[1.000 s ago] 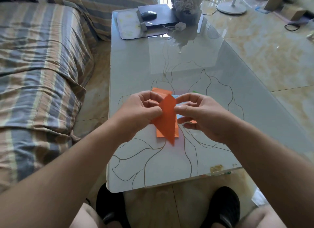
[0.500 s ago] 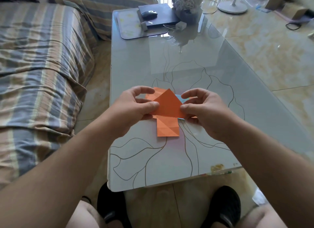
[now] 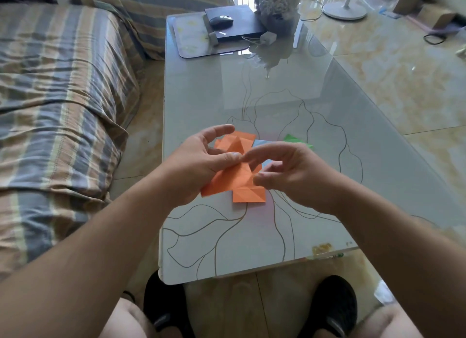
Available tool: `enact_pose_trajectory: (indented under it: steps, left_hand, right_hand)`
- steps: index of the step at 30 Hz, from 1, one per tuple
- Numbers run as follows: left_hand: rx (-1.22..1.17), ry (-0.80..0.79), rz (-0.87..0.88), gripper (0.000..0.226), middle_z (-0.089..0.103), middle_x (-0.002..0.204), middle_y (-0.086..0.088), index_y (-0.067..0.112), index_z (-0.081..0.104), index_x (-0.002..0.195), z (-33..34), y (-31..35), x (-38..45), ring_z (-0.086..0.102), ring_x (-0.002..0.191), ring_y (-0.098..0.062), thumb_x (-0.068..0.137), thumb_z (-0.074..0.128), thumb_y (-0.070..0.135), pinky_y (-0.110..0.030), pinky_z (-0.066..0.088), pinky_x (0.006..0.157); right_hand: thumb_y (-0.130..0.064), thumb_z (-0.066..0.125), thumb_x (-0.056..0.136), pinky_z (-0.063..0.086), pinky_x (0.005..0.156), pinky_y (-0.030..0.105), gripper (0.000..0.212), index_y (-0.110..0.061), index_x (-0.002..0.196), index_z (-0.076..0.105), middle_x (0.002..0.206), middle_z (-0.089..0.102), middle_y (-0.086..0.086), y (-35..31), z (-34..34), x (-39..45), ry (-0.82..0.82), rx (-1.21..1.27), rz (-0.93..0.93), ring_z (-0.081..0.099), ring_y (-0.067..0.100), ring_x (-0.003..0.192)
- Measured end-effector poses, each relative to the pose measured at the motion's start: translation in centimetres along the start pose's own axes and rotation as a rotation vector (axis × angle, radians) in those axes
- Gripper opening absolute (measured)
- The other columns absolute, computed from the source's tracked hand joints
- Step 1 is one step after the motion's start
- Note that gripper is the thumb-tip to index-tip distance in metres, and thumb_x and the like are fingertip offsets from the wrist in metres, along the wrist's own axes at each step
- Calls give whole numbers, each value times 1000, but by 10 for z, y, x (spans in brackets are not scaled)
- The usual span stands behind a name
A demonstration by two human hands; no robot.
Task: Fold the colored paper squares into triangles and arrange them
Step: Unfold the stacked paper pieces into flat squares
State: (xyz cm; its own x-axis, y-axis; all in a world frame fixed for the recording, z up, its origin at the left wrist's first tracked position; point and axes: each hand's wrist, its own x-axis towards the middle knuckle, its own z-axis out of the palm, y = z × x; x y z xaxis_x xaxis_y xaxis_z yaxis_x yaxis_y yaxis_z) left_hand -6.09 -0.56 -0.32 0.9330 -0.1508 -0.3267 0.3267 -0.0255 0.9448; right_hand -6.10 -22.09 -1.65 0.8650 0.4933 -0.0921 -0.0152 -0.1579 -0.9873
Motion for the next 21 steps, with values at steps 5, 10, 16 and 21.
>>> enact_pose_trajectory:
  steps: [5, 10, 16, 21]
  left_hand:
    - [19, -40, -44, 57, 78, 99, -20, 26, 55, 142, 3, 3, -3, 75, 77, -28, 92, 73, 7, -34, 63, 71]
    - [-2, -35, -46, 59, 78, 101, -16, 25, 56, 141, 4, 1, -2, 78, 83, -28, 89, 77, 8, -33, 64, 68]
    - [-133, -54, -57, 45, 75, 97, -18, 20, 57, 137, 6, -2, 0, 74, 79, -25, 95, 69, 11, -34, 65, 74]
    - [-291, -41, -121, 28, 75, 104, -16, 12, 65, 129, 7, 4, 0, 73, 83, -26, 103, 58, 20, -31, 63, 75]
  right_hand:
    - [4, 77, 87, 53, 77, 50, 34, -27, 99, 81, 97, 69, 3, -2, -4, -3, -41, -47, 13, 64, 26, 79]
    - [11, 68, 87, 52, 82, 71, 50, -34, 106, 79, 101, 69, 19, -1, -2, -3, -92, -129, 60, 66, 29, 82]
    - [-6, 85, 82, 57, 88, 55, 21, -22, 94, 81, 91, 70, 18, 1, 8, -2, 38, -14, -27, 59, 25, 77]
    - [-9, 84, 83, 50, 79, 34, 9, -16, 87, 80, 91, 70, 14, 3, 5, 4, 209, 177, -58, 64, 25, 78]
